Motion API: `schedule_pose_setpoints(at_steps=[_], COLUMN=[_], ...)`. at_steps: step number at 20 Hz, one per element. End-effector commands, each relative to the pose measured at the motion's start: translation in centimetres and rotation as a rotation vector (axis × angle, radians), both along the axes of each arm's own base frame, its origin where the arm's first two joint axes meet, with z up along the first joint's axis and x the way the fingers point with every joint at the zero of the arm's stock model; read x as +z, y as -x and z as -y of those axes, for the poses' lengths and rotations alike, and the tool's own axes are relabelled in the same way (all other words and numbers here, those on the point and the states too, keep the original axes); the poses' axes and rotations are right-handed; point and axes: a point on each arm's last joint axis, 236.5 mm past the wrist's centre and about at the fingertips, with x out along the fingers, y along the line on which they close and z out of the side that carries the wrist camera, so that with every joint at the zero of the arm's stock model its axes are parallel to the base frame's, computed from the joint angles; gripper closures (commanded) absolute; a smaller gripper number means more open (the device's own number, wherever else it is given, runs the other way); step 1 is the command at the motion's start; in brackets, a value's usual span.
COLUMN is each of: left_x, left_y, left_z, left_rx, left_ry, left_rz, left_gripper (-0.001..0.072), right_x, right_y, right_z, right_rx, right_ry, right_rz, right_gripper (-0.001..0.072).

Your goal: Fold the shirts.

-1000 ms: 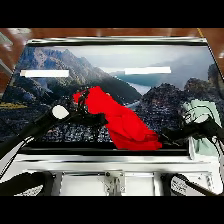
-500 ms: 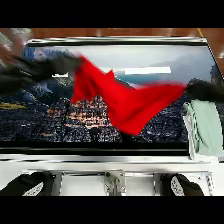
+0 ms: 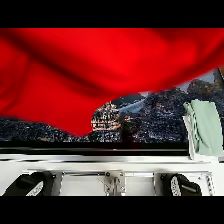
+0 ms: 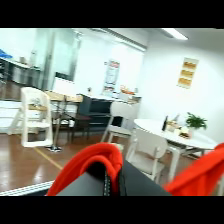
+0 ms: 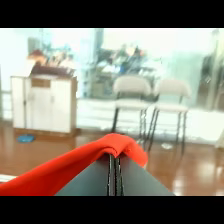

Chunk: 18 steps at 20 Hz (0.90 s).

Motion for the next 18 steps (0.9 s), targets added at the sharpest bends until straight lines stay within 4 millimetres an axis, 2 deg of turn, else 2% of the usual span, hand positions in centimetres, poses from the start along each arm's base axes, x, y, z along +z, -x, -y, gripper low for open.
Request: schedule_pose_setpoints(at_steps=[1, 3, 5, 7, 12, 14, 15, 16, 18], left_x=[-2.5, -7.2, -13.0, -17.9, -26.9, -30.6, -32.3, -33.6, -35.1], left_y=[1.5, 0.9, 0.4, 0.3, -0.4, -0.9, -1.7, -3.0, -7.0], left_z=[-3.2, -3.9, -5.6, -7.3, -8.5, -9.2, -9.7, -10.2, -10.3], left_rx=[0.144, 0.186, 0.251, 0.316, 0.385, 0.428, 0.460, 0.495, 0.538], left_ry=[-0.069, -0.161, -0.247, -0.313, -0.314, -0.325, -0.332, -0.339, -0.326], left_rz=[-0.099, -0.277, -0.513, -0.709, -0.995, -1.081, -1.098, -1.093, -1.033], left_gripper=[0.0655, 0.0655, 0.0656, 0.0656, 0.0656, 0.0656, 0.0655, 0.0655, 0.0655], right_x=[-2.0, -5.5, -9.1, -12.1, -20.9, -24.2, -25.7, -26.9, -29.1], right_y=[1.6, 1.3, 1.4, 1.6, 0.3, -1.6, -3.2, -5.1, -10.2], right_z=[-0.1, 0.3, 1.8, 3.3, 4.5, 4.5, 4.4, 4.6, 5.7], right_rx=[-0.032, -0.051, -0.111, -0.170, -0.141, -0.100, -0.073, -0.057, -0.051], right_ry=[0.014, 0.025, 0.027, 0.013, -0.047, -0.092, -0.119, -0.148, -0.217], right_rz=[-0.105, -0.251, -0.404, -0.541, -0.966, -1.074, -1.098, -1.101, -1.052], right_gripper=[0.0651, 0.0651, 0.0651, 0.0652, 0.0651, 0.0652, 0.0651, 0.0651, 0.0651])
